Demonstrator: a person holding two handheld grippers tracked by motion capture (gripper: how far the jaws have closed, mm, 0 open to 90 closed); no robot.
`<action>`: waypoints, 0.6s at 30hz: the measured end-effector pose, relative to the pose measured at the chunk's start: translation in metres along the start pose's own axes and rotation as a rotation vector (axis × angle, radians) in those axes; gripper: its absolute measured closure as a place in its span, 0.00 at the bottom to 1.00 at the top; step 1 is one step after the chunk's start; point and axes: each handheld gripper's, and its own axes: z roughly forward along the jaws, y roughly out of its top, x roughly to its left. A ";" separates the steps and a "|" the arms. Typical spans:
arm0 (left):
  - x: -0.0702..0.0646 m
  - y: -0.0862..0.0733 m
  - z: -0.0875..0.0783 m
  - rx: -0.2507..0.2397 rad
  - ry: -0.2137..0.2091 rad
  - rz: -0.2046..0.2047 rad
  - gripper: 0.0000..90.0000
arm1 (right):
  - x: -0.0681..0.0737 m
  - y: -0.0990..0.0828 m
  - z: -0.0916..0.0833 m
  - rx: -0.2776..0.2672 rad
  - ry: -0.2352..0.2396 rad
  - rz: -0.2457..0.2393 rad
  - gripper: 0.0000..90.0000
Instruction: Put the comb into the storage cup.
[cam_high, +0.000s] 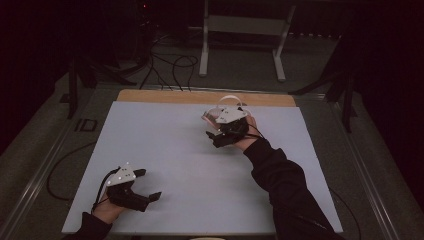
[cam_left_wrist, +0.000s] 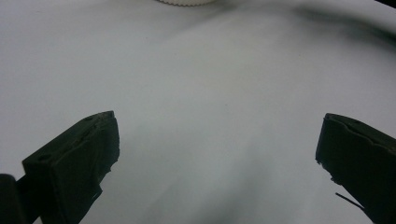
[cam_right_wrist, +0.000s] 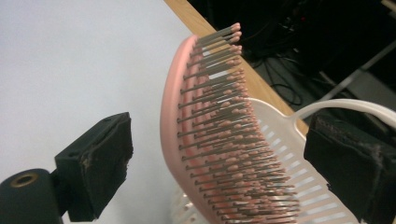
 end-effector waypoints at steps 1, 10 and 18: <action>0.000 0.000 0.000 0.001 0.001 0.001 0.00 | -0.001 0.000 -0.001 -0.002 0.003 0.007 0.09; 0.000 0.000 0.000 0.001 0.000 0.002 0.00 | -0.006 0.000 -0.006 -0.008 0.053 0.066 0.09; 0.000 0.000 0.000 -0.002 0.000 0.004 0.00 | -0.010 0.002 -0.012 -0.014 0.096 0.104 0.09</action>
